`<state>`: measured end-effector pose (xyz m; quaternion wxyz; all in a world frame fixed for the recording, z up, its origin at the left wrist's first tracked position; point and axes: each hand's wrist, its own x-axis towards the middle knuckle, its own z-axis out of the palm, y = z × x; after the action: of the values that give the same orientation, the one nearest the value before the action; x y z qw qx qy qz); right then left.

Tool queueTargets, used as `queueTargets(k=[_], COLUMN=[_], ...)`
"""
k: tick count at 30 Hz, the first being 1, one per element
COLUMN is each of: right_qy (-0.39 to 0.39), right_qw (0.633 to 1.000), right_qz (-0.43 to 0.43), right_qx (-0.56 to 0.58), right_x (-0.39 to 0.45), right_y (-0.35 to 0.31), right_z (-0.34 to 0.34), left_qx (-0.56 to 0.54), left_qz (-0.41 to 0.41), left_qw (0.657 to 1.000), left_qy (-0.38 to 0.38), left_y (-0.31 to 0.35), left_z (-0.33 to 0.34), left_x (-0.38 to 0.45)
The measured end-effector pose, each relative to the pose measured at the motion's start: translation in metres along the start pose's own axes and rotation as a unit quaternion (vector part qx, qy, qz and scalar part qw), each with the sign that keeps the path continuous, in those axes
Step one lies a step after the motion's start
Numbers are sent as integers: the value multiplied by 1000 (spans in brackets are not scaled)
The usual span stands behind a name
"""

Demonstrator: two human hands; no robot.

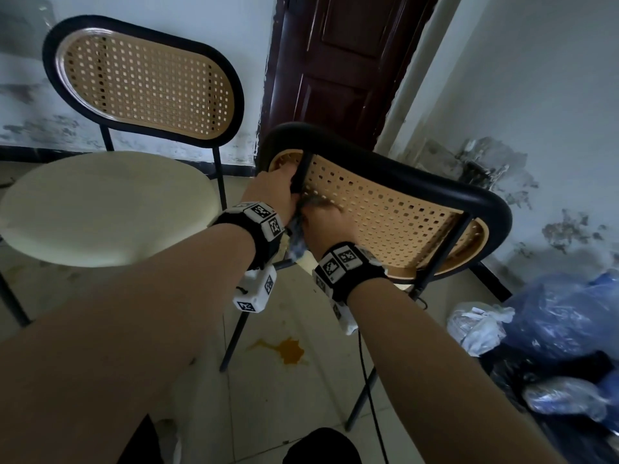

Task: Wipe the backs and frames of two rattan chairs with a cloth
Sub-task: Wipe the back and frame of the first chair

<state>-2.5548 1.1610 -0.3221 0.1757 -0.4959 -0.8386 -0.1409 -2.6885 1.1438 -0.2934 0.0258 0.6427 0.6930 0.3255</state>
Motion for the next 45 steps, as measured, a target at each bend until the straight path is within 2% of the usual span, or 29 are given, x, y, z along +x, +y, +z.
queueTargets(k=[2,4,7,9,13,16,20,23,26,28,35,39,42,45], right_qy=[-83,-68,-9,59,242,295,260,161,70,60,89,181,251,311], right_qw=[996,996,999,998,970,955,963,975,947,936,924,913,884,861], right_qz=[2,-5,-10,-13,-23,-23,45,134,272,296,301,278,288,260], right_qx=[-27,-58,-31,-2,23,3,57,77,154,181,217,239,268,306], right_x=[-13,-26,-38,-42,-49,-56,-81,-102,-115,-118,-114,-110,-100,-90], right_y=[7,23,46,53,70,90,106,117,122,115,115,118,114,108], right_z=[12,14,-4,-25,-64,-74,-55,-30,-9,2,8,-9,-28,-45], left_qx=[-5,-8,6,10,7,16,25,21,18,18,4,5,5,5], left_qz=[2,1,-5,-11,-18,-24,-26,-25,-16,-14,-5,-8,-8,-16], left_qw=[1000,1000,1000,999,999,998,997,997,996,996,996,997,996,995], left_qy=[1,3,18,32,51,59,73,73,80,84,91,83,84,97], left_y=[-1,1,3,2,3,3,2,2,1,0,0,1,1,-1], left_z=[-2,0,5,7,10,11,13,13,15,16,16,16,19,22], left_x=[-2,-2,-2,-3,-3,-2,-3,-3,-4,-3,-3,-4,-4,-3])
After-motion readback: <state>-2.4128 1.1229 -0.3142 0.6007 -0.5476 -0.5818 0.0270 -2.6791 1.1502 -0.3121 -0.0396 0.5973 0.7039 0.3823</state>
